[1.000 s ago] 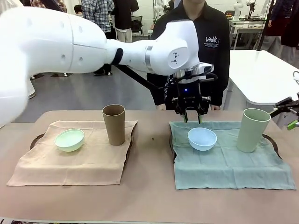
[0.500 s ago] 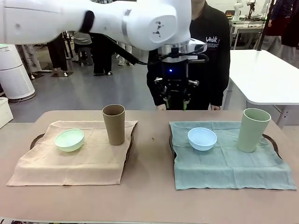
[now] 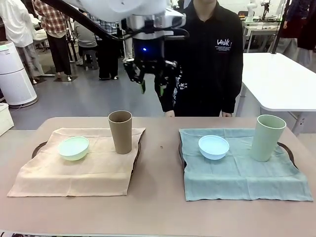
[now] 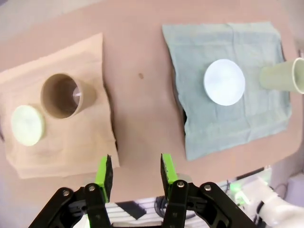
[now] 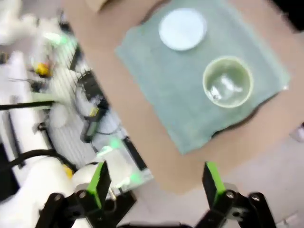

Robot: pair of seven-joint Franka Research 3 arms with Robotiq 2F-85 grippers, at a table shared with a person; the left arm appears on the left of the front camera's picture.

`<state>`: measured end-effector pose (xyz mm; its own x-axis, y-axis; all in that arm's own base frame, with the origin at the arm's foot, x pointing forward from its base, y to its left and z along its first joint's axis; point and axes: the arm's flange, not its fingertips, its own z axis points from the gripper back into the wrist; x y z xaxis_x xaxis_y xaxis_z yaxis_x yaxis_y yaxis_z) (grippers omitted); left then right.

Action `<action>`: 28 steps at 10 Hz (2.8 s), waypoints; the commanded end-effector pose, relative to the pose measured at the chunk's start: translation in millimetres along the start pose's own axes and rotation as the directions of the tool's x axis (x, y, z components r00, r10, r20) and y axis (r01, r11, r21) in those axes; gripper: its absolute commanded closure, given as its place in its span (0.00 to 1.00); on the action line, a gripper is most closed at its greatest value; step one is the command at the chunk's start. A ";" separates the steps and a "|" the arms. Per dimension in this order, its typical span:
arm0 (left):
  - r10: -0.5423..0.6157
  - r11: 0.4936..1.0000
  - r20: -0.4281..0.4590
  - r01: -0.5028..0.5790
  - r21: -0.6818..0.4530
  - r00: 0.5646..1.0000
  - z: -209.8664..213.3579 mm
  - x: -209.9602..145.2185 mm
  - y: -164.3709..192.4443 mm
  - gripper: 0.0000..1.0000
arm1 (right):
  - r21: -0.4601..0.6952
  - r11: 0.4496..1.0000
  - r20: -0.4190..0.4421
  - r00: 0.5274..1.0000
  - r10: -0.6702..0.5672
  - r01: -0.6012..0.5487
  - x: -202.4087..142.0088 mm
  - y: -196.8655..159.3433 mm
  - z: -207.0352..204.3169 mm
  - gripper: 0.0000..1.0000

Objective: Set up a tray with a mat and arrange the tableware.
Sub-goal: Place the Picnic Bowl and Reusable plastic cup back onto the Handle tray in front of the human's position.

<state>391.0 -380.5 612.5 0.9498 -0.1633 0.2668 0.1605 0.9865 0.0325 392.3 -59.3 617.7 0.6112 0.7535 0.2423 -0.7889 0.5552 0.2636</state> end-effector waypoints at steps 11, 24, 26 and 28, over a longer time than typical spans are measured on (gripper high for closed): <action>0.000 1.000 0.000 0.000 0.000 1.000 0.0 0.0 0.0 0.46 | -0.111 0.994 -0.028 0.999 -0.020 0.017 6.5 18.9 2.5 0.00; 0.045 0.781 0.141 0.053 -0.623 0.989 38.4 -22.2 147.3 0.00 | 0.261 0.947 0.115 0.968 -0.223 0.187 42.2 12.7 27.0 0.00; 0.144 0.638 0.127 0.006 -0.770 0.981 20.7 -55.6 214.7 0.00 | 0.467 0.854 0.232 0.900 -0.370 0.231 4.1 -14.4 39.0 0.00; 0.268 0.658 0.079 -0.123 -0.743 0.960 9.9 -95.8 232.1 0.00 | 0.445 0.808 0.148 0.858 -0.492 0.387 -23.5 -19.1 32.1 0.00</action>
<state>358.2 -130.8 616.3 0.9214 0.0939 0.3770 0.2442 0.6147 -0.7500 393.0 -111.8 638.8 0.8779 0.3621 0.3133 -0.4658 0.4945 0.7338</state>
